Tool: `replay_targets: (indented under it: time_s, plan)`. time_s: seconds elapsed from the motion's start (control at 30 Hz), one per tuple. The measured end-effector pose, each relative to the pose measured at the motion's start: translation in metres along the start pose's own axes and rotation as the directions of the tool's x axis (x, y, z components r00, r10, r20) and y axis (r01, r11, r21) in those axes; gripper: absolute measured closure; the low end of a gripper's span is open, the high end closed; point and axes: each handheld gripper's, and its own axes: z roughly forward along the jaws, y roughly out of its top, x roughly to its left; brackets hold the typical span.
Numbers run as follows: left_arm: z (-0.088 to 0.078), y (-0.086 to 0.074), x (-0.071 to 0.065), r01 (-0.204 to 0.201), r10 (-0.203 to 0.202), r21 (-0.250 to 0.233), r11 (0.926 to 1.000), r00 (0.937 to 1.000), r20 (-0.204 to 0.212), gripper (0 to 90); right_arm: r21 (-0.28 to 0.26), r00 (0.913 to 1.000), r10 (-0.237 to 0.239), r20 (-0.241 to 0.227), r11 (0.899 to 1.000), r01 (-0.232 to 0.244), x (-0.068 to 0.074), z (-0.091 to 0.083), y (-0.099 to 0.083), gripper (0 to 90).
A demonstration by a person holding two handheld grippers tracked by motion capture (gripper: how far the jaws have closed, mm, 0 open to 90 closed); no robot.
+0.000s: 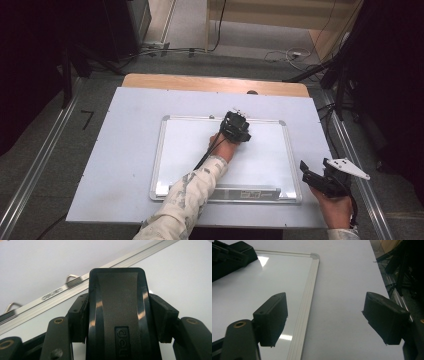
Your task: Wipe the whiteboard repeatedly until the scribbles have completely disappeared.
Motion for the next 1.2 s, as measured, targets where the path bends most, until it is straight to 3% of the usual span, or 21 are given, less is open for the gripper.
replay_targets:
  time_s: [0.77, 1.2]
  plan:
    - [-0.022, -0.026, 0.05, 0.054, -0.055, -0.005, 0.9985, 0.9972, -0.051, 40.5, 0.002, 1.0, -0.006, 0.004, 1.0, 0.006, 0.002, 0.001, 0.0, 18.4]
    - [-0.034, -0.039, 0.077, 0.092, -0.093, -0.007, 0.9957, 0.9926, -0.079, 40.5, 0.005, 0.9999, -0.007, 0.007, 1.0, 0.007, 0.003, 0.001, -0.001, 18.4]
